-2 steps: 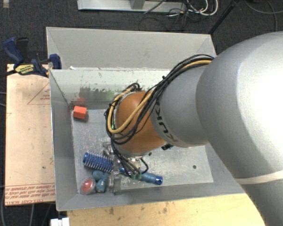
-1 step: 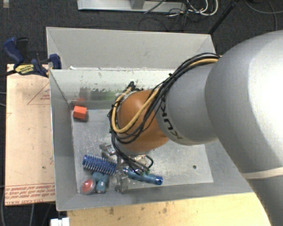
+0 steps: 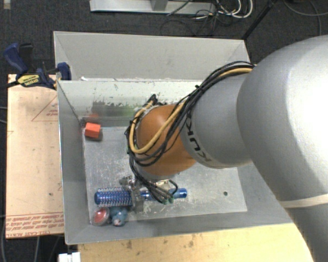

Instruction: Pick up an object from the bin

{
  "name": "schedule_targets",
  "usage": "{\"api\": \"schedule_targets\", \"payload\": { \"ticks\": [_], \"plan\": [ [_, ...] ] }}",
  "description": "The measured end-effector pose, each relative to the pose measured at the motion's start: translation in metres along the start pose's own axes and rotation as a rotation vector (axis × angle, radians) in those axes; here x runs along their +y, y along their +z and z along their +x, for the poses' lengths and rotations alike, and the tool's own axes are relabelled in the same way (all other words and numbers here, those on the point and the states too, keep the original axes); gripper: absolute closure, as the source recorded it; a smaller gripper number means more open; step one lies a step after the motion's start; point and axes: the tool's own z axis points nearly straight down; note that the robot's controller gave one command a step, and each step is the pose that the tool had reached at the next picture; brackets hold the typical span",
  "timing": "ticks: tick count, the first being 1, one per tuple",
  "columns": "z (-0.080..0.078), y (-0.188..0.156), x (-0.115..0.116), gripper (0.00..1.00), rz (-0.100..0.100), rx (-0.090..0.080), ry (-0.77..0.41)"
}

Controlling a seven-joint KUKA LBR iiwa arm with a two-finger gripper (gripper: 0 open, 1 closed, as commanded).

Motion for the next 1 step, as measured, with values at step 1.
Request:
{"api": "schedule_targets", "payload": {
  "ticks": [1],
  "plan": [
    [-0.0177, -0.1464, -0.0021, 1.0, 0.0, -0.006, -0.003]
  ]
}}
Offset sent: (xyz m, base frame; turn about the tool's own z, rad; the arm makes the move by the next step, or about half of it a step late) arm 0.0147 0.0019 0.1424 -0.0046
